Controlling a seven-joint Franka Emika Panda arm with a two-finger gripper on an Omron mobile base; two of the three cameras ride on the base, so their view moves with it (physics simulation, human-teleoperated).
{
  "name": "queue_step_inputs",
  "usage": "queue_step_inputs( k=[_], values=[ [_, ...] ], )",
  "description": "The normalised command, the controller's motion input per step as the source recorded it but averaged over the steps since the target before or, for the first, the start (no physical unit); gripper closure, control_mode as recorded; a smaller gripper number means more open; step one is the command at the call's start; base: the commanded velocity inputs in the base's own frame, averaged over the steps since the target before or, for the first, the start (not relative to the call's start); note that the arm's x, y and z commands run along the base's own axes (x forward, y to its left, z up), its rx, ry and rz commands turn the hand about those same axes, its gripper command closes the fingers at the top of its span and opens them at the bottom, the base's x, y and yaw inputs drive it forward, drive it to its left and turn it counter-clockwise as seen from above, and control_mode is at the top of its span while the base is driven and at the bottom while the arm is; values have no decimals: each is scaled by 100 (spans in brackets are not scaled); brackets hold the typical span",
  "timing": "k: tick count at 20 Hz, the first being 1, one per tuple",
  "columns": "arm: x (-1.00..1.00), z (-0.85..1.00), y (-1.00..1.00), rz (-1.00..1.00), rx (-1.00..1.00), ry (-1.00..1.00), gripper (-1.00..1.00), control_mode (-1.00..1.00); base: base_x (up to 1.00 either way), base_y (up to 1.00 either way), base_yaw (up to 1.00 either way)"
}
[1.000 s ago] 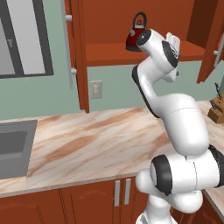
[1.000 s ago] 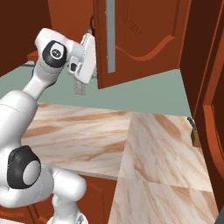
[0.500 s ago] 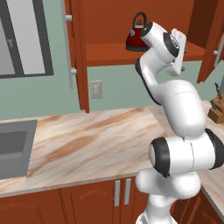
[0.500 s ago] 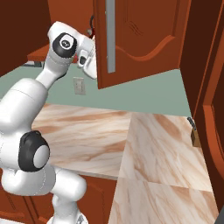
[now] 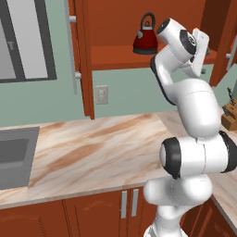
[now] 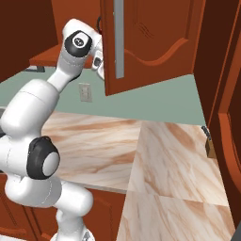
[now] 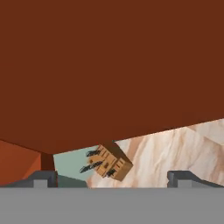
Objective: Open the cabinet, pick the kettle from the cabinet, and place it in the sink.
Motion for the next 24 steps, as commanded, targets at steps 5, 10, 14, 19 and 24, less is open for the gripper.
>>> queue_step_inputs(
  k=[5, 10, 14, 19, 24],
  values=[
    [-44, 0, -39, -8, 2, 0, -100, -100, 0, 0, 0],
    [-46, 0, -41, -9, 3, 0, -100, -100, 0, 0, 0],
    [-46, 0, -40, -8, 3, 0, -100, -100, 0, 0, 0],
    [-44, 0, -43, -6, 4, 0, -100, -100, 0, 0, 0],
    [-36, 0, -48, -2, 2, 0, -100, -100, 0, 0, 0]
  ],
)
